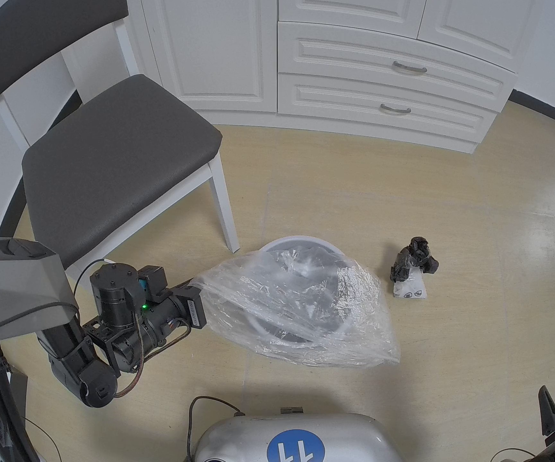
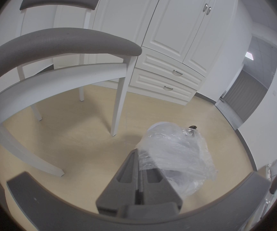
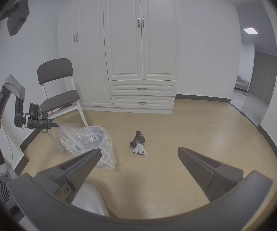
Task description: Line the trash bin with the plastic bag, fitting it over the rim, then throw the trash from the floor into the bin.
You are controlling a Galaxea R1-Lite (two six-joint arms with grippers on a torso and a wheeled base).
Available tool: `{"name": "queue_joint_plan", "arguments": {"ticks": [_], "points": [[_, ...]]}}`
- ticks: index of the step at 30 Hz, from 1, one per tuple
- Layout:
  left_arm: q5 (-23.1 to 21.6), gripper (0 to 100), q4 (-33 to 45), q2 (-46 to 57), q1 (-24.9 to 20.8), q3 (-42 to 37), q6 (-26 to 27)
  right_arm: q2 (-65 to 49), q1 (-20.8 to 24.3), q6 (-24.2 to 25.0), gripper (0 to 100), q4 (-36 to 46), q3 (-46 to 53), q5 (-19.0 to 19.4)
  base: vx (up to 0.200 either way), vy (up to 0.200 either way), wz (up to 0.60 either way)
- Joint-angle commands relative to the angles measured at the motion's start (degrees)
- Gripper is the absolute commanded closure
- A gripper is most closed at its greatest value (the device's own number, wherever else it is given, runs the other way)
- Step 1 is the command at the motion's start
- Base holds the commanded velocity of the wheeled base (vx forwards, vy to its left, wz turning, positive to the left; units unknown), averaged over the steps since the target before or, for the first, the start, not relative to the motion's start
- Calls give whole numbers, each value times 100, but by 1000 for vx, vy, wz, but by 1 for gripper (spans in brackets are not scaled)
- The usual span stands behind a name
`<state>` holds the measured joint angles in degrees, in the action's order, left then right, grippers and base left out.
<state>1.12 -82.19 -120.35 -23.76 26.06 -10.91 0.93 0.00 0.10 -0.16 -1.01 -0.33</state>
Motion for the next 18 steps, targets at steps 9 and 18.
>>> {"name": "queue_joint_plan", "arguments": {"ticks": [9,18], "points": [[11,100,10,108,-278,-14,-8,-93,0,-1,0,-2,101,-2,0,0,0],[11,100,-25,-68,-384,22,-16,-93,-18,-45,0,-2,92,-11,0,0,0]]}}
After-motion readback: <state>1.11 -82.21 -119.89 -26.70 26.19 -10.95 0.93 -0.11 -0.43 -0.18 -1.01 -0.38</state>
